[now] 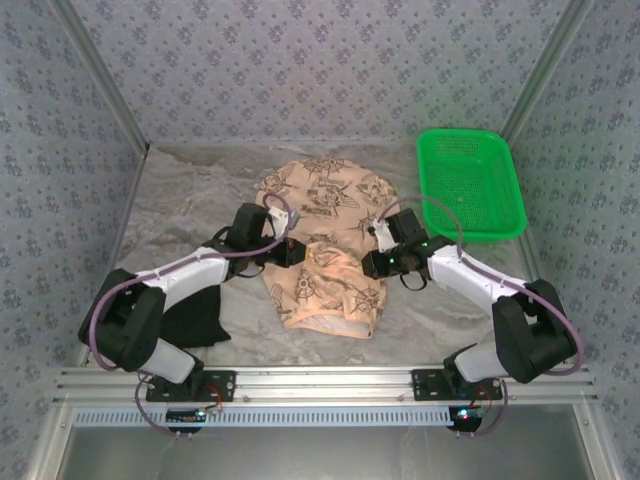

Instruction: Fold the inside-out t-shirt

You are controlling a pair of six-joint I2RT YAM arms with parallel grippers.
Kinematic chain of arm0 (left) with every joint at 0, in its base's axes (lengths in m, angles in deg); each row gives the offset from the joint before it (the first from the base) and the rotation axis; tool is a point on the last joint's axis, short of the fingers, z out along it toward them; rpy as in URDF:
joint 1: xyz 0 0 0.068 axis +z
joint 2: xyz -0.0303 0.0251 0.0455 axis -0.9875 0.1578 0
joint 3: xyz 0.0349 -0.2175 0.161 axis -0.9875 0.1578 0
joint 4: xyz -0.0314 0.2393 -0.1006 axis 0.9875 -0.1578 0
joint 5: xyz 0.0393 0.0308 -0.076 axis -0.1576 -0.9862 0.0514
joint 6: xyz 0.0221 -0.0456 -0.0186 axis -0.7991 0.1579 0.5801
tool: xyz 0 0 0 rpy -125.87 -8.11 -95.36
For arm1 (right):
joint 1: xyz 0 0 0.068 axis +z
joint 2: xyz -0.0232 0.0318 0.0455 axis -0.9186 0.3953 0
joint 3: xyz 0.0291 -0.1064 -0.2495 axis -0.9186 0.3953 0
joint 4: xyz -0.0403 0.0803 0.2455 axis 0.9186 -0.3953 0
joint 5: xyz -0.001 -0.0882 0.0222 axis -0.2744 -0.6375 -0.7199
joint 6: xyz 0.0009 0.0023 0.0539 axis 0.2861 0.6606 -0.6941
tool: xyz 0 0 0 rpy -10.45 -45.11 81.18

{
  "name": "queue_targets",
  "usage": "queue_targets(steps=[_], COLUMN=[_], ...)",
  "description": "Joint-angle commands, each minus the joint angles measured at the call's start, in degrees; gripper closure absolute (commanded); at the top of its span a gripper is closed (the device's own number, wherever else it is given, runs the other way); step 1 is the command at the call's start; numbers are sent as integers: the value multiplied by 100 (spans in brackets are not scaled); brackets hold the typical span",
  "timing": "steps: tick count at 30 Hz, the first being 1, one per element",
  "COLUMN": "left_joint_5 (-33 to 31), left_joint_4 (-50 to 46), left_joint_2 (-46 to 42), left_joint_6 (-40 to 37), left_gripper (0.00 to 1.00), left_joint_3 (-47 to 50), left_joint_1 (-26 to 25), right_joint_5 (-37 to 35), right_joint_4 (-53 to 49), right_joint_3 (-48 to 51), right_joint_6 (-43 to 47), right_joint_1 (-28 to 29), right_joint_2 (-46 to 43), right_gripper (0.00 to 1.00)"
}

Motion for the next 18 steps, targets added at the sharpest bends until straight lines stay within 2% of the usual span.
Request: queue_targets(steps=[1,3,5,6,9,14,16,18], left_joint_5=[708,866,751,696,362,-1226,-1516,-1497], left_joint_4=[318,178,-209,-394,-780,-1384,-1349,-1199], left_joint_2=[171,202,154,147,212,390,522,752], left_joint_6=[304,177,-71,-181,-219,-6,39,-34], left_gripper=[90,79,61,56,53,52,51,51], left_joint_3=[376,325,149,33,-310,-722,-768,-794], left_joint_1=[-15,-159,-358,-443,-525,-414,-322,-314], right_joint_5=[686,901,507,403,166,-522,-664,-603], right_joint_4=[-214,-345,-481,-512,-521,18,343,625], right_joint_3=[226,73,-136,-270,-750,-1170,-1257,-1372], right_joint_6=[326,639,697,699,570,-25,-298,-416], right_joint_1=[107,313,479,501,595,947,1101,1230], right_joint_2=[91,22,-116,-159,-59,639,964,1277], right_gripper=[69,63,61,61,60,56,56,56])
